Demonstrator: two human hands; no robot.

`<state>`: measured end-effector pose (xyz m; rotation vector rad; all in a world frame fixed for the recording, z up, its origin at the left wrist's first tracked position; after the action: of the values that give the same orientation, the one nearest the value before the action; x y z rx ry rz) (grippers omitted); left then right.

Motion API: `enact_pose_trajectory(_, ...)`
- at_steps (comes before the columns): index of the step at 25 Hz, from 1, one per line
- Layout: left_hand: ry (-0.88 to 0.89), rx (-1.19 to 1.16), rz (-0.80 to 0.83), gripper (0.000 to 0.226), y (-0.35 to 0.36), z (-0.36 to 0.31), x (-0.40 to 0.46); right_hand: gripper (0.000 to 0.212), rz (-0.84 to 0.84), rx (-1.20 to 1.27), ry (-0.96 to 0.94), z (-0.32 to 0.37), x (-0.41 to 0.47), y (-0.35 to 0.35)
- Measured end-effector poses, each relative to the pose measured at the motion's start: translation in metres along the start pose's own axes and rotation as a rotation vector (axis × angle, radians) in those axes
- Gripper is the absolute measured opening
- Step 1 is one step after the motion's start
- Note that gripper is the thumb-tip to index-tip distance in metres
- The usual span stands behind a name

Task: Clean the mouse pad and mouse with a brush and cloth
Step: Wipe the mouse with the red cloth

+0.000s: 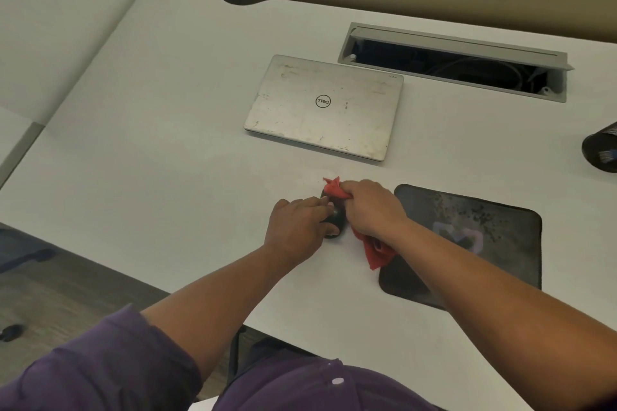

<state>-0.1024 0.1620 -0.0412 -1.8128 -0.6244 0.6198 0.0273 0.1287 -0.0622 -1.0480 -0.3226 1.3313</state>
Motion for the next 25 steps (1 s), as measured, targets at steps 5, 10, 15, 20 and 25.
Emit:
enact_pose_trajectory(5, 0.007, 0.013, 0.029, 0.019, 0.003, 0.001, 0.001, 0.038, 0.069, -0.018, -0.052, 0.002, -0.008, 0.013)
enact_pose_trajectory(10, -0.001, 0.017, 0.022, 0.024, 0.001, 0.001, 0.002, 0.02, 0.052, -0.005, 0.02, 0.003, 0.008, 0.002)
enact_pose_trajectory(15, -0.001, 0.022, 0.019, 0.024, 0.002, 0.001, 0.001, 0.023, 0.012, -0.001, 0.028, 0.0, 0.004, 0.004)
enact_pose_trajectory(20, -0.004, 0.042, 0.041, 0.022, 0.004, 0.002, 0.001, 0.018, 0.116, -0.002, -0.008, -0.005, -0.008, 0.009)
enact_pose_trajectory(25, -0.057, -0.007, 0.041, 0.033, 0.006, 0.008, 0.001, 0.021, -0.096, -0.007, 0.083, -0.027, 0.006, -0.04)
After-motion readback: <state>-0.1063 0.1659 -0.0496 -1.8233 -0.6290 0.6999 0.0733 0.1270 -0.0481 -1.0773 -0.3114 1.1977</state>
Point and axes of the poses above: each hand's wrist, its own x-axis towards the middle knuckle, its own y-axis out of the palm, z = x × y, the point moved 9 cm from there along x, towards the middle knuckle, and after that the axes turned 1 degree about -y, right-handed, at the moved point
